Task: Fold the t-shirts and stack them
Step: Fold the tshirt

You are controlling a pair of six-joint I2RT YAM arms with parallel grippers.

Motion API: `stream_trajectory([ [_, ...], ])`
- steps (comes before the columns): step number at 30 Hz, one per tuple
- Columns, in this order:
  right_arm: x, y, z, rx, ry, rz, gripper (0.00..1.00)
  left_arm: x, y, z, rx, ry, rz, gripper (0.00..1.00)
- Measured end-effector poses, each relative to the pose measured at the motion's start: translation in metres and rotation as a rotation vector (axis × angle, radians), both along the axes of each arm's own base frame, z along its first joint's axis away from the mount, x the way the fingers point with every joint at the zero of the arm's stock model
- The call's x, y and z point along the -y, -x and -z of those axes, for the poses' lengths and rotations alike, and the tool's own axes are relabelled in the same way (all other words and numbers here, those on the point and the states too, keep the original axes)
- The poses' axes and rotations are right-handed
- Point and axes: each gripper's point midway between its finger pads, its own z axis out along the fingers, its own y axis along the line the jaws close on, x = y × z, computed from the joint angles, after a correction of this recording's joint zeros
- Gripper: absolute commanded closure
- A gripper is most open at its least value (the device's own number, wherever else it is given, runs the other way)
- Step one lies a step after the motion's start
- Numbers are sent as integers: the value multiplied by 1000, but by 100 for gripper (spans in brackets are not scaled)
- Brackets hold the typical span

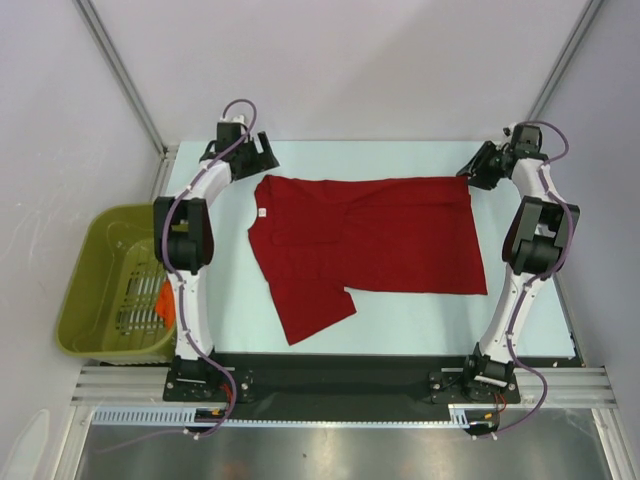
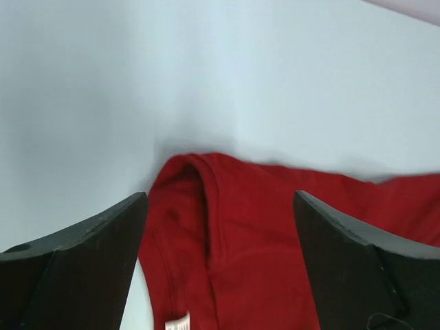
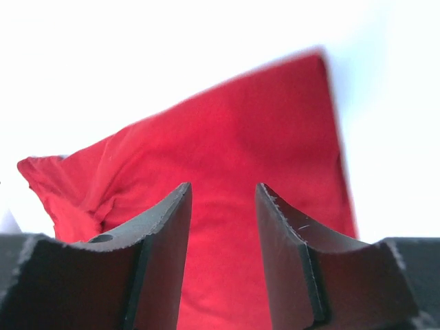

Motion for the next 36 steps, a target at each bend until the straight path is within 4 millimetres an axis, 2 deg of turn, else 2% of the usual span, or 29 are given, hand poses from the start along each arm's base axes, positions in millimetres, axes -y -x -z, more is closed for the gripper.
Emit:
stream_trajectory([
  [4,19,-17,15,23,14,-55,50,3,-11,33,-30,-12,21,6],
  [7,26,-22,25,34,20,-93,47,3,-10,45,-47,-21,35,6],
  [9,27,-22,30,37,10,-111,47,4,-12,46,-46,-21,40,6],
  [15,21,-38,49,61,-11,-146,47,6,-23,32,-15,7,41,13],
  [19,19,-45,59,52,11,-153,46,9,-24,27,-27,54,32,14],
  [23,20,-44,61,44,35,-156,45,10,-20,31,-62,84,10,12],
  [29,32,-42,62,24,87,-138,38,9,-11,45,-157,112,-49,13],
  [35,38,-43,62,19,131,-149,36,8,-7,58,-223,134,-97,22],
  [36,38,-44,64,21,134,-152,36,8,-7,58,-227,137,-103,27],
])
